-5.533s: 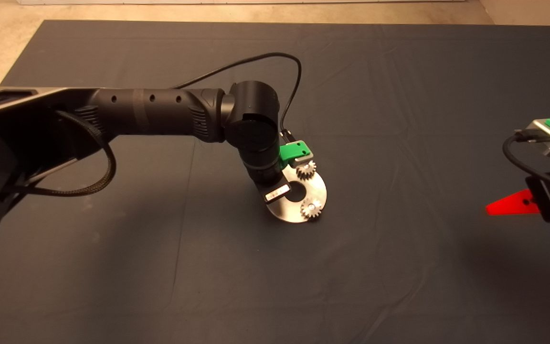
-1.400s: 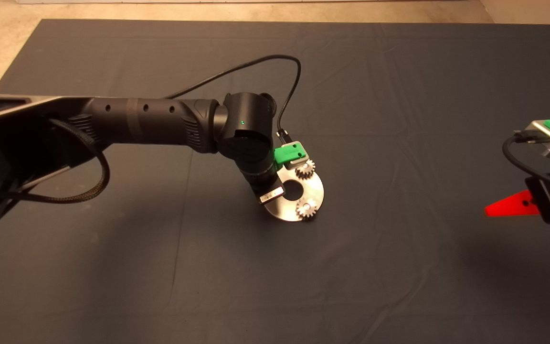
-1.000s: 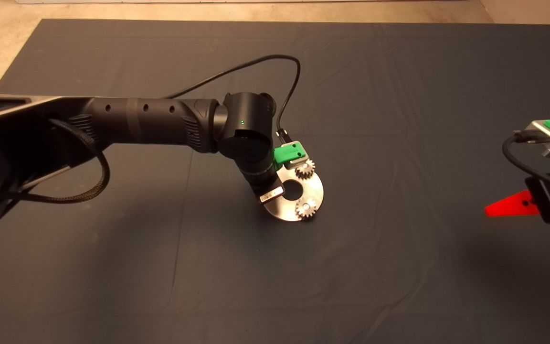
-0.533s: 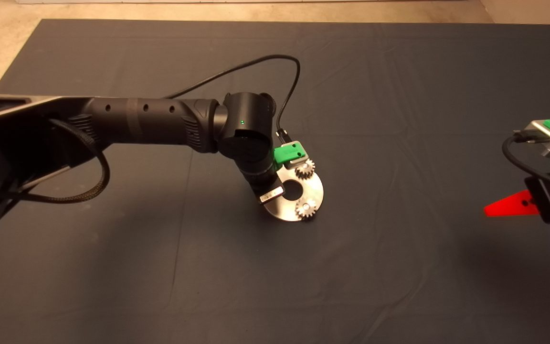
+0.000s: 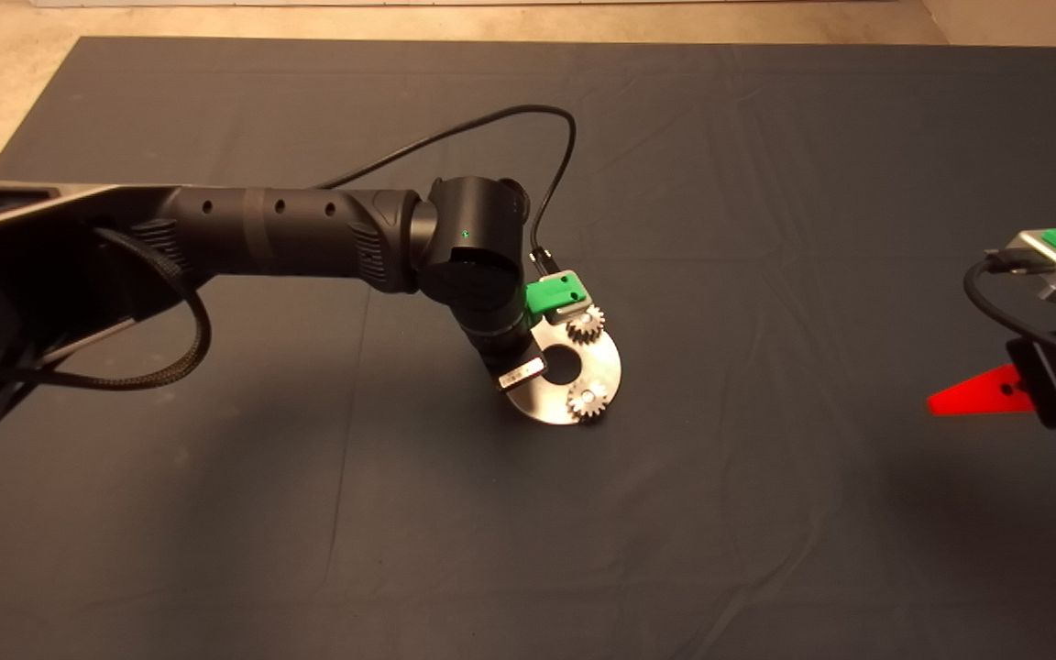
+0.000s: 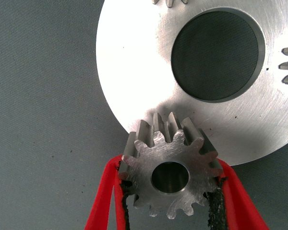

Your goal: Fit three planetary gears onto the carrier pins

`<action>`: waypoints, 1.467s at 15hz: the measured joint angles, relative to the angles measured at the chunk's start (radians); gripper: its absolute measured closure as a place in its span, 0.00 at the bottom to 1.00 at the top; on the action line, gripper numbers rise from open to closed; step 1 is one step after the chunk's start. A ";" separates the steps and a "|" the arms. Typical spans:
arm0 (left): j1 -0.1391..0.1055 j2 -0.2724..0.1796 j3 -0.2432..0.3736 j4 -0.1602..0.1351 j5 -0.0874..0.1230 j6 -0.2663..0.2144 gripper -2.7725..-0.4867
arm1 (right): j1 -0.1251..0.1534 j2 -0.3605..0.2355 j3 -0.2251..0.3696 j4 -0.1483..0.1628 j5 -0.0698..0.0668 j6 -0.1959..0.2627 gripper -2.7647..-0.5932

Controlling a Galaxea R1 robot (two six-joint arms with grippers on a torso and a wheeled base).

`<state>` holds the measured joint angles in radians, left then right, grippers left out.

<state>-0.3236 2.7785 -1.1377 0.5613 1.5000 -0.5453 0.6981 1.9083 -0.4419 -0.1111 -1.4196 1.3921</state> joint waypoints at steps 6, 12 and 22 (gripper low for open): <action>0.000 0.000 -0.001 -0.010 0.000 0.000 0.92 | 0.000 0.000 0.000 0.000 0.000 0.000 0.59; 0.000 0.000 -0.006 -0.027 0.001 0.001 0.92 | 0.000 0.000 0.000 0.000 0.002 0.000 0.59; 0.000 0.000 -0.015 -0.060 0.001 0.003 0.88 | 0.000 0.000 0.000 0.000 0.002 0.000 0.59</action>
<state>-0.3236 2.7783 -1.1525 0.5011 1.5015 -0.5426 0.6981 1.9085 -0.4421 -0.1111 -1.4172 1.3917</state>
